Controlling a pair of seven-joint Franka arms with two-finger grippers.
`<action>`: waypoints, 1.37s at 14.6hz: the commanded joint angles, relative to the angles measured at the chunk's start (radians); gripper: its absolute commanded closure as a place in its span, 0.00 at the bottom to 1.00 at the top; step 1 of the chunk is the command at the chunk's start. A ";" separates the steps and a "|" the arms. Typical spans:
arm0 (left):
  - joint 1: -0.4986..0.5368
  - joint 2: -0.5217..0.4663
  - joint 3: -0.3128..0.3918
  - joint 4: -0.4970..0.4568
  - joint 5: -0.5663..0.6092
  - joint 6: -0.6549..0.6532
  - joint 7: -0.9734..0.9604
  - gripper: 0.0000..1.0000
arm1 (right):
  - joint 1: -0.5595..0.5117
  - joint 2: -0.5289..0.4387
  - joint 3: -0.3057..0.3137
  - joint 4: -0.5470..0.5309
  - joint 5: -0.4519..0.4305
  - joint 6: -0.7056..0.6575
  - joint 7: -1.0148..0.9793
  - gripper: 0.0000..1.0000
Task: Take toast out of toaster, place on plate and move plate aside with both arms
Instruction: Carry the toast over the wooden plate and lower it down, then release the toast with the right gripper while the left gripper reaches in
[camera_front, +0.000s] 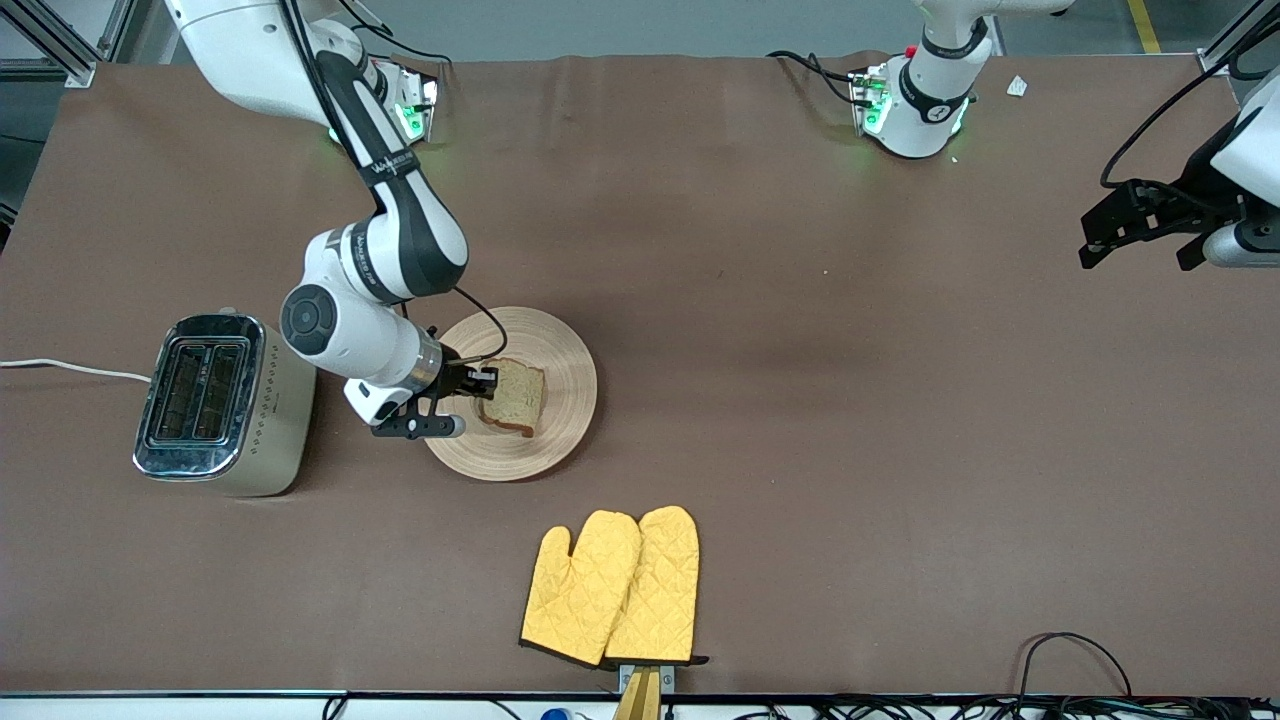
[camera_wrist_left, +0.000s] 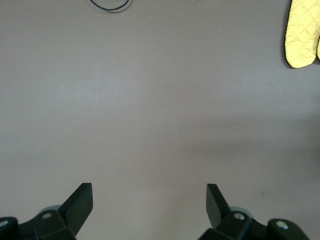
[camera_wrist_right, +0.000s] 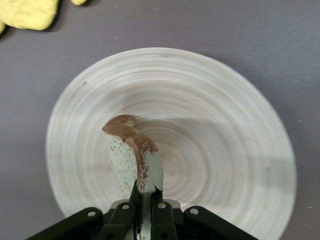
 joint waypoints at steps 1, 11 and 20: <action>-0.005 0.018 -0.002 0.019 0.017 -0.015 0.002 0.00 | -0.068 -0.016 0.002 -0.047 0.017 0.010 -0.098 0.33; -0.021 0.119 -0.013 -0.015 -0.210 -0.075 -0.060 0.00 | -0.183 -0.191 -0.070 -0.086 -0.015 -0.188 -0.178 0.00; -0.249 0.494 -0.042 0.002 -0.630 0.314 -0.106 0.00 | -0.199 -0.383 -0.263 0.332 -0.386 -0.652 -0.213 0.00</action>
